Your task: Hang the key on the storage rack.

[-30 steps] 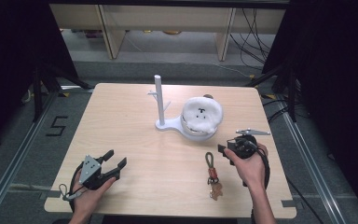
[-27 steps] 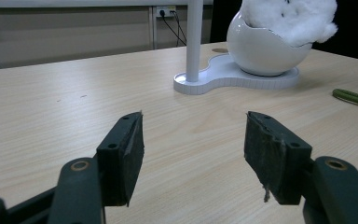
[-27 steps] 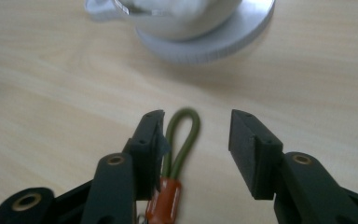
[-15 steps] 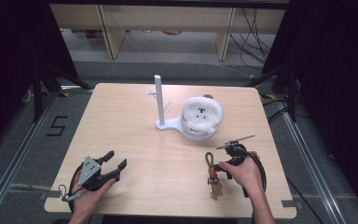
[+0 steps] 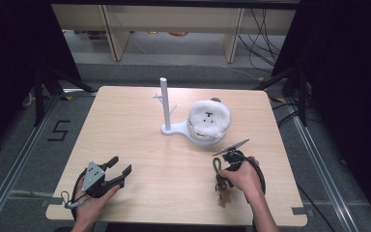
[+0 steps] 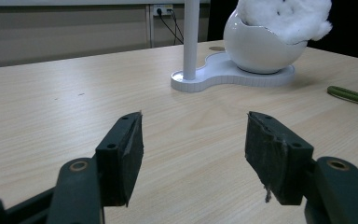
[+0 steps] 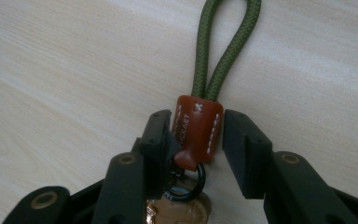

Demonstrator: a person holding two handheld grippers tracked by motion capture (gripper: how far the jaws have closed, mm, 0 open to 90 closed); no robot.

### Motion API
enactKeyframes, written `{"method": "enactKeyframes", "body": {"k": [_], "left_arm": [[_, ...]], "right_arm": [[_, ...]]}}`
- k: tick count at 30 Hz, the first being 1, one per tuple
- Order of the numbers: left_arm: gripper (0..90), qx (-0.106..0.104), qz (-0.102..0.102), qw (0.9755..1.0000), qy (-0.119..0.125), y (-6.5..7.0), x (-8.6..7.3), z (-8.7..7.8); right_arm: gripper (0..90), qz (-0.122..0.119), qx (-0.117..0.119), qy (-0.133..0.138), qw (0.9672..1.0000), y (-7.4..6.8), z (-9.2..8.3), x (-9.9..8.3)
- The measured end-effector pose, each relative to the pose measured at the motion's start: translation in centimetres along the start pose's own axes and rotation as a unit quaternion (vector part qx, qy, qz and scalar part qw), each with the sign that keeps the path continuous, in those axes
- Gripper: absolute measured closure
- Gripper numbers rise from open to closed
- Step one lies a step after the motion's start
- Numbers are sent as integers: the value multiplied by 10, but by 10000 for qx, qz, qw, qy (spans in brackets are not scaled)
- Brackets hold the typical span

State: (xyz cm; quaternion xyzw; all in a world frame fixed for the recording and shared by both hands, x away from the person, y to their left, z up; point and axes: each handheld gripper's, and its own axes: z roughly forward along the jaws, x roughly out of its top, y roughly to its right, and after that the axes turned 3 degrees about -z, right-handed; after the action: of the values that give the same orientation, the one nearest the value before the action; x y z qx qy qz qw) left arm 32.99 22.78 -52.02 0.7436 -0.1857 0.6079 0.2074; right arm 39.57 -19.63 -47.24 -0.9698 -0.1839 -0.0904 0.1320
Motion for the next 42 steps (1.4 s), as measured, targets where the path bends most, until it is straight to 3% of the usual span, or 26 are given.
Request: {"method": "enactKeyframes", "body": {"k": [6,9,13,16,23,24,28,29,34,42], "left_arm": [[366,1,2,10000,-17,-1,0,0],[366,-3,10,10000,6,0,0,0],[366,7,-4,10000,-15,-1,0,-1],[366,3,-1,10000,0,-1,0,0],[366,51,-19,9999,-86,0,0,-2],[366,2,-2,10000,-10,-1,0,-1],[366,10,-28,10000,-27,0,-1,-1],[366,-8,-1,10000,-18,0,0,-1],[366,65,-13,9999,-103,0,0,-3],[367,10,-7,10000,-18,0,-1,-1]], "right_arm": [[653,-157,-333,-57,9993,-3,5,4],[672,-301,-307,-163,9989,-2,5,8],[657,-131,-404,-58,9991,-4,5,10],[648,-119,-407,-133,9990,-5,4,10],[645,-314,-415,-190,9985,-7,8,11],[658,-426,-436,-182,9980,-7,9,11],[682,-476,-561,-250,9970,-12,9,10],[683,-654,-626,-81,9959,-11,11,10],[690,-559,-590,-83,9967,-11,9,7],[697,-453,-462,73,9979,-9,6,4]]}}
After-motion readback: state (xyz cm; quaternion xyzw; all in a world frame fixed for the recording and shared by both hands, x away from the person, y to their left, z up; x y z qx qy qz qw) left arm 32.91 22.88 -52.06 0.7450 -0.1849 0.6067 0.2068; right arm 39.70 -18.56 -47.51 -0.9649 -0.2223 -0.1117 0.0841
